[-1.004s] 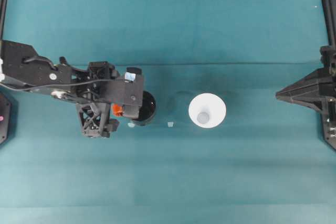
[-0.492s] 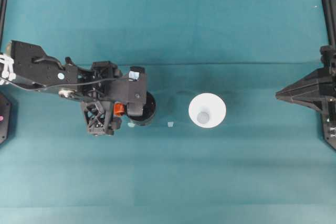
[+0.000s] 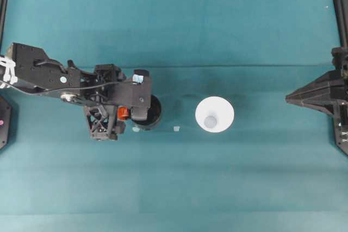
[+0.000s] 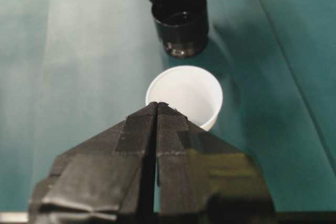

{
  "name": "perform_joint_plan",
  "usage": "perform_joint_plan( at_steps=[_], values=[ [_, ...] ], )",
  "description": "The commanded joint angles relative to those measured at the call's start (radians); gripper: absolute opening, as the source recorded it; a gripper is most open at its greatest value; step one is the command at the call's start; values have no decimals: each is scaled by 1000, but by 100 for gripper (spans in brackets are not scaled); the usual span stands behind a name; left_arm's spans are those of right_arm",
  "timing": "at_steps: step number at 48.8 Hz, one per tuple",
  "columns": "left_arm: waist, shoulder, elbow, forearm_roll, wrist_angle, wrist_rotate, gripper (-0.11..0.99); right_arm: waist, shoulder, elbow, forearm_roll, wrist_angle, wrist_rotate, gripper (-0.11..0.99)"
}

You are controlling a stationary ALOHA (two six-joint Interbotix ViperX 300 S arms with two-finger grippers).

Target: Put the paper cup into the moved red handle cup holder.

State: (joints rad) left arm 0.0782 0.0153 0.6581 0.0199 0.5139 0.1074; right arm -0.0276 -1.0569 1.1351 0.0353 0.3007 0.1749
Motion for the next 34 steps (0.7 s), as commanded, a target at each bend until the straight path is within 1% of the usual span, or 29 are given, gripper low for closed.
perform_joint_plan(
  at_steps=[1,5,11,14,16,19,22,26,27,28,29,34],
  values=[
    [2,-8,-5,3,-6,-2,97,-2,5,-9,2,-5,8,-11],
    [2,-8,-6,2,-6,-3,97,-2,5,-9,2,-5,8,-11],
    [0,-8,-5,3,-5,-6,94,-2,5,-9,3,-5,8,-11],
    [2,-8,-5,3,-5,-8,91,-3,5,-9,2,-5,8,-11],
    [2,-8,-6,3,-6,-8,86,-3,5,-9,2,-5,8,-11],
    [2,-8,-5,3,-6,-2,78,-2,5,-8,2,-5,8,-11],
    [0,-11,-5,2,-6,0,65,-2,5,-6,2,-5,8,-11],
    [0,-11,-8,3,-6,0,40,-2,5,-6,2,-5,8,-11],
    [0,-11,-8,3,-8,2,32,-3,5,-6,2,-5,8,-11],
    [0,-12,-8,3,-6,2,28,-2,5,-6,2,-5,8,-11],
    [0,-12,-9,3,-6,2,26,-2,5,-6,2,-5,8,-11],
    [0,-14,-9,3,-8,3,26,-2,5,-6,2,-5,8,-11]
  ],
)
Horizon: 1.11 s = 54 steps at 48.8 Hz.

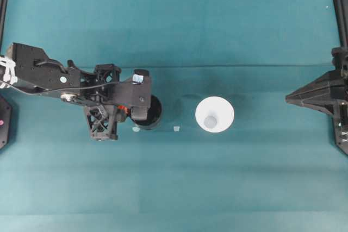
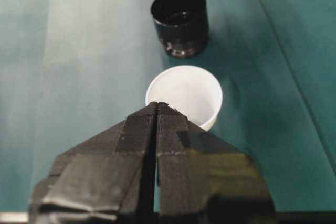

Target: Put the paper cup into the moved red handle cup holder.

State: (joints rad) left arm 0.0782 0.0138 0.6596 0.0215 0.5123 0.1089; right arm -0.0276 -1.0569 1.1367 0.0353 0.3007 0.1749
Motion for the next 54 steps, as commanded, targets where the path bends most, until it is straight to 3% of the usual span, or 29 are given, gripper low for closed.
perform_joint_plan(
  at_steps=[1,21,31,40,54],
  values=[
    [0,-12,-11,2,-6,2,26,-2,5,-8,2,-5,8,-11],
    [0,-14,-12,2,-6,0,26,-2,5,-3,2,-5,8,-11],
    [0,-84,-48,2,17,-3,26,-2,3,-3,2,-5,8,-11],
    [0,-184,-140,2,169,-3,26,-2,3,-3,2,-5,8,-11],
    [-2,-213,-299,2,405,2,26,-2,3,-3,2,-5,8,-11]
  ],
)
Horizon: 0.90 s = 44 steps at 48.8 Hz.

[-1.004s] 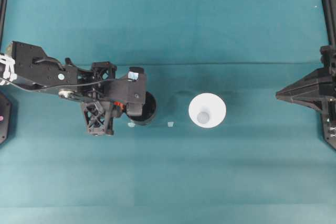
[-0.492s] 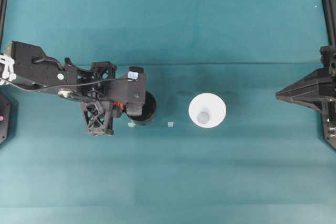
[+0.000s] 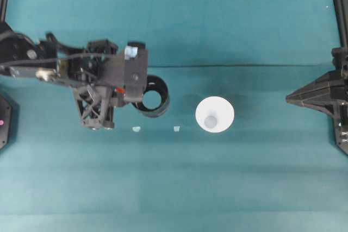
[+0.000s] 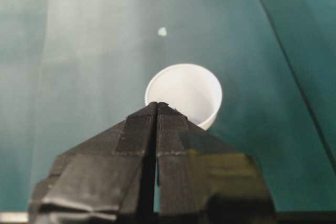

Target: Put the paper cup into the moved red handle cup holder.

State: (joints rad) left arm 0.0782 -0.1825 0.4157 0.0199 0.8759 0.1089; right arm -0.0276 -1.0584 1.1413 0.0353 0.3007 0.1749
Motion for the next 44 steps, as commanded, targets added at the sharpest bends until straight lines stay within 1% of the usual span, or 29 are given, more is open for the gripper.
perform_joint_plan(
  at_steps=[1,3,6,7,14,18,20,24,27,30,31,33,34,36,38,41,43,44],
  values=[
    [-2,-15,-61,3,52,2,26,-2,5,-9,2,-5,8,-11],
    [-2,-5,-77,3,63,2,26,-3,5,-8,2,-5,8,-11],
    [-3,11,-94,2,61,2,26,-2,5,-8,2,-5,8,-11],
    [-3,20,-101,3,60,2,26,-2,5,-9,2,-5,8,-11],
    [-3,71,-152,2,57,2,26,-2,5,-8,2,-5,8,-11],
    [-5,98,-181,3,57,2,26,-2,5,-8,2,-5,8,-11],
    [-3,114,-189,3,57,2,26,-3,5,-8,2,-5,8,-11],
    [-8,144,-193,3,55,0,26,-5,5,-8,2,-5,8,-11],
    [-18,170,-195,3,46,0,26,-8,5,-8,0,-5,8,-11],
    [-29,190,-192,3,29,-2,26,-11,5,-8,2,-5,8,-11],
    [-31,195,-190,3,23,0,26,-12,5,-8,0,-5,8,-11],
    [-35,206,-184,2,9,-2,26,-14,5,-8,2,-5,8,-11],
    [-38,212,-179,3,2,-2,26,-15,5,-8,2,-3,8,-11],
    [-40,222,-169,3,-18,-2,26,-17,5,-8,0,-5,8,-11],
    [-41,230,-156,3,-41,-3,26,-18,5,-8,2,-5,8,-11],
    [-41,241,-127,2,-86,-5,26,-21,5,-8,2,-3,8,-11],
    [-41,245,-106,3,-118,-3,26,-21,5,-8,0,-3,8,-11],
    [-40,245,-94,3,-133,-3,26,-21,5,-8,2,-5,8,-11]
  ],
)
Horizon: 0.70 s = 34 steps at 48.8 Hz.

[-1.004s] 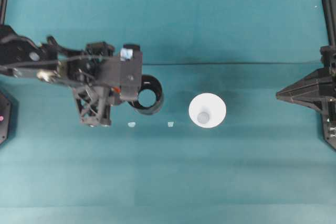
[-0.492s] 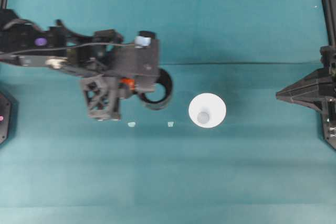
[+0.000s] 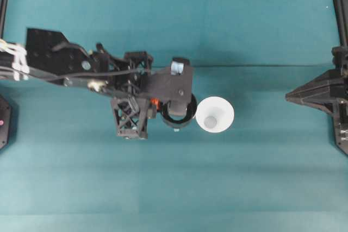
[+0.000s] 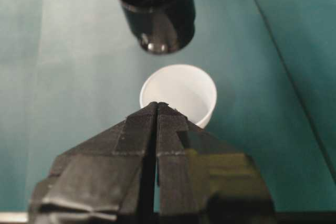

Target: Put the paper cup into the moved red handle cup holder.

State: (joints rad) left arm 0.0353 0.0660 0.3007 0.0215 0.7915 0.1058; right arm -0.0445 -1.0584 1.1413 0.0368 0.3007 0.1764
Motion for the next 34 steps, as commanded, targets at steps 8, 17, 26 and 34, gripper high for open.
perform_joint_plan(
  at_steps=[8,17,26,34],
  values=[
    [5,0,109,2,-124,0,26,-5,5,-5,-2,-5,6,-11],
    [5,0,164,2,-198,3,26,-5,5,-5,0,-3,6,-11],
    [5,15,163,2,-227,3,26,-5,6,-5,0,-3,6,-11],
    [5,38,138,0,-227,6,26,-5,5,-2,0,-3,6,-11]
  ],
)
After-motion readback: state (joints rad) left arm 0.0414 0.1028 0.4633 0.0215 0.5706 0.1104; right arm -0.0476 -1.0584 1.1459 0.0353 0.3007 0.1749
